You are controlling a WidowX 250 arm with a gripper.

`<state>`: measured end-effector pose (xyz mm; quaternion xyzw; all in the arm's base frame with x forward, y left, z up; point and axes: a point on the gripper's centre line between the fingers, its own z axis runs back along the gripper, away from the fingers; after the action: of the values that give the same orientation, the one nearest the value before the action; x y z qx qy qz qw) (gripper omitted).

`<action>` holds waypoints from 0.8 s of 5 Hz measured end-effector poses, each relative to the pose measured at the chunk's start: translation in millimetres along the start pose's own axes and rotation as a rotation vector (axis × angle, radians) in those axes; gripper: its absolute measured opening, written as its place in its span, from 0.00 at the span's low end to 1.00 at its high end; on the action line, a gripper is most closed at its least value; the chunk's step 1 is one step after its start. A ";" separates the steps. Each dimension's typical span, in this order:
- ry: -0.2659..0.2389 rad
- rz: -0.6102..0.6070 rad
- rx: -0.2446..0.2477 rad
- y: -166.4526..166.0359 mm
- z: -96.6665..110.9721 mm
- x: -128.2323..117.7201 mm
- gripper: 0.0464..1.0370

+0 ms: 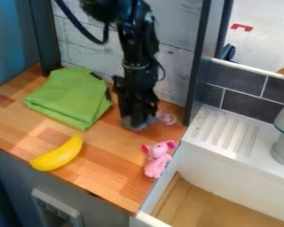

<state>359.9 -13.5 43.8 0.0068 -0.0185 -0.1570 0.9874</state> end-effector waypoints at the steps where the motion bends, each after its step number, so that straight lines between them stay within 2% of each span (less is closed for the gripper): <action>1: -0.061 0.023 0.040 -1.4 28.8 -19.3 0.22; 2: -0.093 0.031 0.057 -5.9 52.4 -44.2 0.16; 3: -0.112 0.050 0.077 -4.6 65.8 -64.3 0.12; 4: -0.106 0.151 0.168 17.9 88.2 -100.8 0.10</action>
<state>266.3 34.1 128.8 0.0795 -0.0844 -0.0803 0.9900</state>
